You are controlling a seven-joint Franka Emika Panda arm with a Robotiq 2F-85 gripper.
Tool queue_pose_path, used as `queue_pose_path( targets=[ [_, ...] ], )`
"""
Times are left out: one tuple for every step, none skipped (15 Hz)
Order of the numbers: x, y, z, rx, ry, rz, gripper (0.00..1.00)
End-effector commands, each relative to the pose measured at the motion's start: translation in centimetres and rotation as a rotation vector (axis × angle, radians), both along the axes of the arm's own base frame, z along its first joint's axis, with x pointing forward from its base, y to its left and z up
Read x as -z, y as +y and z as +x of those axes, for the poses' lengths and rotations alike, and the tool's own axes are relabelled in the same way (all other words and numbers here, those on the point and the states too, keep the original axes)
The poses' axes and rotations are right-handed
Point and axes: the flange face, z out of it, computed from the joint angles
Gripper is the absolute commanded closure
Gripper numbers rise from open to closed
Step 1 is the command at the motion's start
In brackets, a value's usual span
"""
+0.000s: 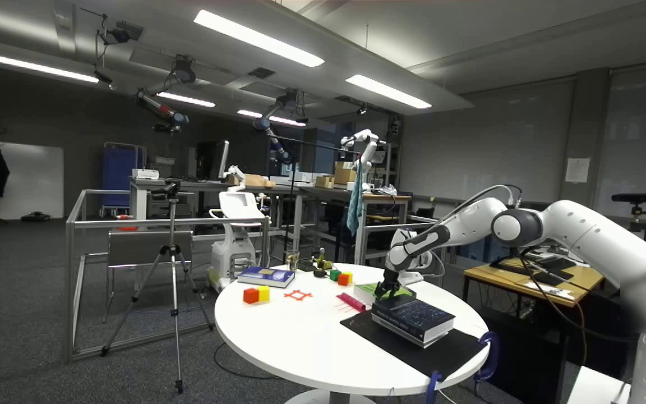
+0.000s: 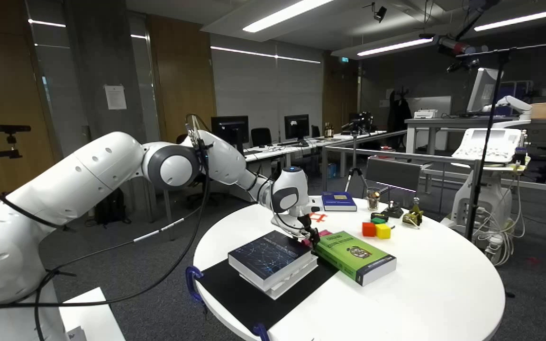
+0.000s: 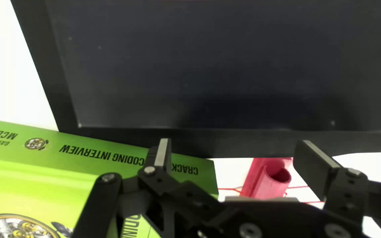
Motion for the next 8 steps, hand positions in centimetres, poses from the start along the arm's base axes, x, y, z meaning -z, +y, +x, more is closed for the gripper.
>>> queue_pose_path(
  targets=[
    [0.3, -0.8, 0.3, -0.013, -0.021, 0.008, 0.0],
    [0.4, -0.9, 0.2, -0.012, -0.019, 0.008, 0.0],
    [0.6, -1.0, 0.1, -0.014, -0.014, 0.01, 0.0],
    [0.7, -1.0, 0.1, -0.013, -0.011, 0.009, 0.0],
    [0.9, -1.1, 0.0, -0.014, -0.006, 0.009, 0.0],
    [1.1, -1.2, 0.0, -0.013, -0.002, 0.01, 0.0],
    [1.3, -1.2, -0.1, -0.012, 0.004, 0.009, 0.0],
    [1.4, -1.2, -0.2, -0.013, 0.009, 0.009, 0.0]
  ],
)
